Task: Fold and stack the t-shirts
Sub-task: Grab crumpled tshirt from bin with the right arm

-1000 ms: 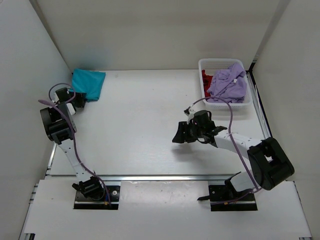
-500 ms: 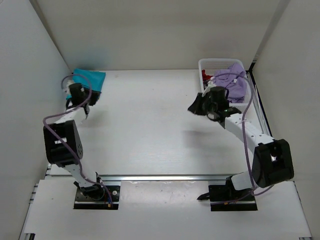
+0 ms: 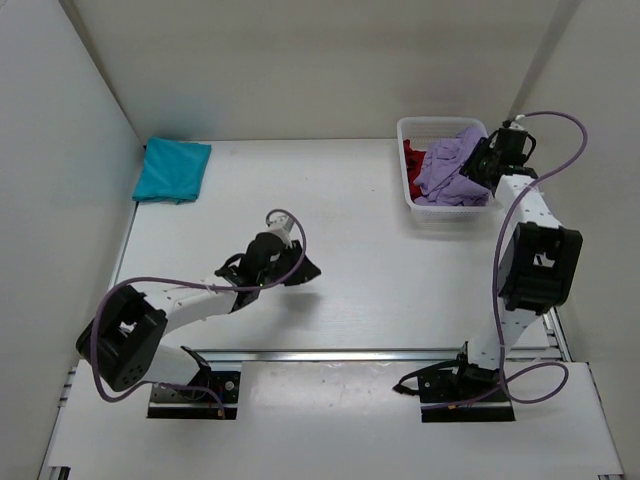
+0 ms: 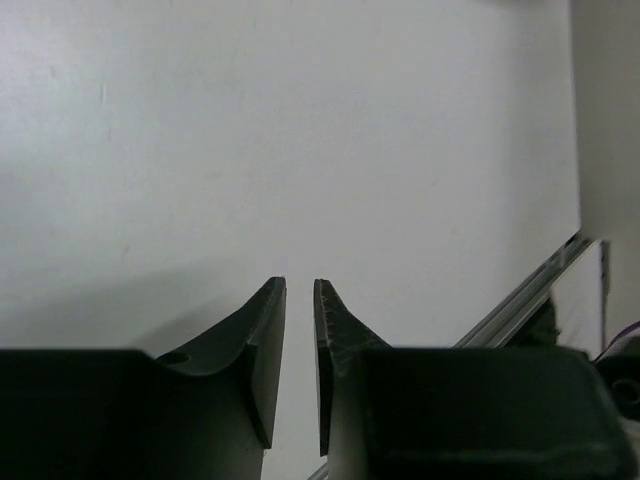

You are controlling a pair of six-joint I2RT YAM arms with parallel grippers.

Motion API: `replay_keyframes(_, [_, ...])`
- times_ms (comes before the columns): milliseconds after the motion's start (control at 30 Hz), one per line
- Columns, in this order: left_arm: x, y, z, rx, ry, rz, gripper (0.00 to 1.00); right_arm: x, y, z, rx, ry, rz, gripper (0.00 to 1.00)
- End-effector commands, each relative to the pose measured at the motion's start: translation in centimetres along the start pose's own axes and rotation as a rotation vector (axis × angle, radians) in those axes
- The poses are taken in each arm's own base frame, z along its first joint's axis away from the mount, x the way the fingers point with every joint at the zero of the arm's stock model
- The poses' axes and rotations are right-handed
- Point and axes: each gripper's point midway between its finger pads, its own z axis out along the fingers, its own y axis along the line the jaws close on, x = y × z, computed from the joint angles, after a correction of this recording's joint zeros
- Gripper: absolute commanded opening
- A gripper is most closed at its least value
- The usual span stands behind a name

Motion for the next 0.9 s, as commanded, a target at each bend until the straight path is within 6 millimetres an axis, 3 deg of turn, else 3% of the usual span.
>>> replay_keyframes(0, [3.0, -1.0, -0.8, 0.059, 0.049, 0.058, 0.30, -2.2, -0.6, 2.3, 0.020, -0.002, -0.021, 0.41])
replay_keyframes(67, [4.7, -1.3, -1.0, 0.080, 0.087, 0.066, 0.31, -4.4, -0.3, 3.3, 0.022, -0.023, -0.029, 0.41])
replay_keyframes(200, [6.3, -1.9, -1.1, 0.118, 0.140, 0.098, 0.34, -4.2, -0.1, 6.1, 0.002, 0.003, -0.033, 0.42])
replay_keyframes(300, [6.1, -1.6, -1.0, 0.107, 0.131, 0.110, 0.34, -5.1, 0.0, 7.7, 0.012, 0.000, -0.041, 0.41])
replay_keyframes(333, [6.1, -1.3, -1.1, 0.100, 0.136, 0.111, 0.34, -4.3, -0.4, 8.4, 0.037, 0.033, -0.042, 0.40])
replay_keyframes(367, [6.0, -1.1, -1.1, 0.100, 0.137, 0.106, 0.33, -5.5, 0.1, 8.4, 0.027, 0.015, -0.054, 0.38])
replay_keyframes(400, [5.8, -1.3, -1.2, 0.110, 0.132, 0.104, 0.34, -5.0, -0.2, 9.2, 0.045, 0.041, -0.062, 0.36])
replay_keyframes(433, [6.2, -0.8, -1.2, 0.093, 0.141, 0.101, 0.34, -4.5, -0.4, 9.9, 0.052, 0.058, -0.071, 0.31])
replay_keyframes(533, [5.4, -0.4, -1.1, 0.083, 0.119, 0.093, 0.34, -5.7, 1.0, 9.6, 0.046, 0.037, -0.090, 0.00])
replay_keyframes(567, [5.6, -0.7, -1.1, 0.088, 0.128, 0.092, 0.34, -5.8, 1.2, 9.4, 0.045, 0.033, -0.096, 0.00])
replay_keyframes(700, [4.9, -1.0, -1.1, 0.094, 0.122, 0.077, 0.33, -10.1, 6.0, 4.3, -0.032, -0.084, -0.146, 0.00])
replay_keyframes(767, [4.5, -0.8, -1.3, 0.090, 0.113, 0.064, 0.34, -12.7, 9.6, -0.7, -0.119, -0.154, -0.175, 0.00])
replay_keyframes(800, [4.4, -0.7, -1.3, 0.088, 0.119, 0.056, 0.34, -13.1, 11.2, -2.3, -0.155, -0.167, -0.187, 0.00])
replay_keyframes(867, [3.2, 0.2, -1.4, 0.066, 0.101, 0.027, 0.34, -14.6, 15.1, -8.2, -0.266, -0.238, -0.223, 0.01])
